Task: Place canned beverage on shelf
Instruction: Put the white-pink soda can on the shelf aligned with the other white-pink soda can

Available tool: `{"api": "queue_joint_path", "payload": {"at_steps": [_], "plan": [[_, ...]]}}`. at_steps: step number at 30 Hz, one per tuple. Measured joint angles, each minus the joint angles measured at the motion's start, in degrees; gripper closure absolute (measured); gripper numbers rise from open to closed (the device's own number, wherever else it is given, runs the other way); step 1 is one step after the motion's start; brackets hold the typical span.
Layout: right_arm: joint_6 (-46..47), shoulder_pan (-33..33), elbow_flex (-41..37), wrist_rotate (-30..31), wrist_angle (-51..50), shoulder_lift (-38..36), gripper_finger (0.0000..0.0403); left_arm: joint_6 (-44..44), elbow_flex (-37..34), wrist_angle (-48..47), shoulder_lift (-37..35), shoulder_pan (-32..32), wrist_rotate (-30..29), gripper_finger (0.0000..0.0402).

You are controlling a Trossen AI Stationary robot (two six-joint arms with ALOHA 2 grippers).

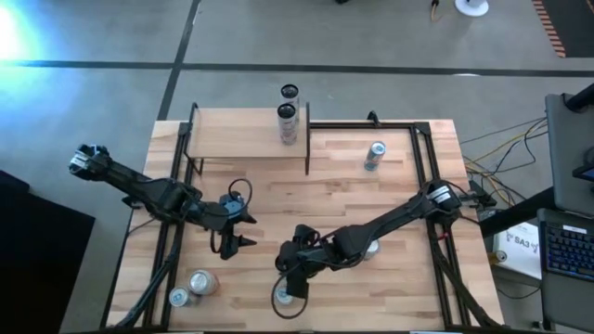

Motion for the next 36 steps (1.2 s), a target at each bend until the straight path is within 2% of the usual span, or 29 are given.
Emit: {"api": "queue_joint_path", "payload": {"at_steps": [5,9,14,19,23,27,31,36], "plan": [[0.8,-0.7,2.1,0.4,-2.2,0.0,0.0164,2.7,-1.9,-0.2,0.0,0.0,-4.4,0.0129],[1.4,-1.3,6.6,2.2,-9.5,0.0,0.0164,2.0,-5.5,0.2,0.1,0.0,-5.5,0.0138],[0.0,-2.4,14.2,6.8,-19.6,0.0,0.0164,3.5,-8.9,11.9,-1.5,0.2,-5.6,0.0141],[-0.8,-5.5,20.3,6.8,-23.0,-0.1,0.0164,9.5,-9.4,20.1,-2.5,2.1,-7.6,0.0140],[-0.8,-8.3,24.2,6.0,-23.5,-0.1,0.0161,11.5,-9.0,20.4,-1.6,3.4,-7.6,0.0127],[0.5,-10.7,27.4,5.8,-23.1,-0.1,0.0156,11.5,-9.0,21.5,-0.8,4.2,-7.9,0.0095],[0.5,-12.2,28.2,4.5,-23.1,-0.1,0.0156,10.5,-9.0,22.7,-0.9,5.3,-10.9,0.0068],[-1.5,-12.3,27.3,3.5,-22.8,-0.1,0.0156,11.4,-8.9,26.9,-2.0,7.2,-10.7,0.0069]]}}
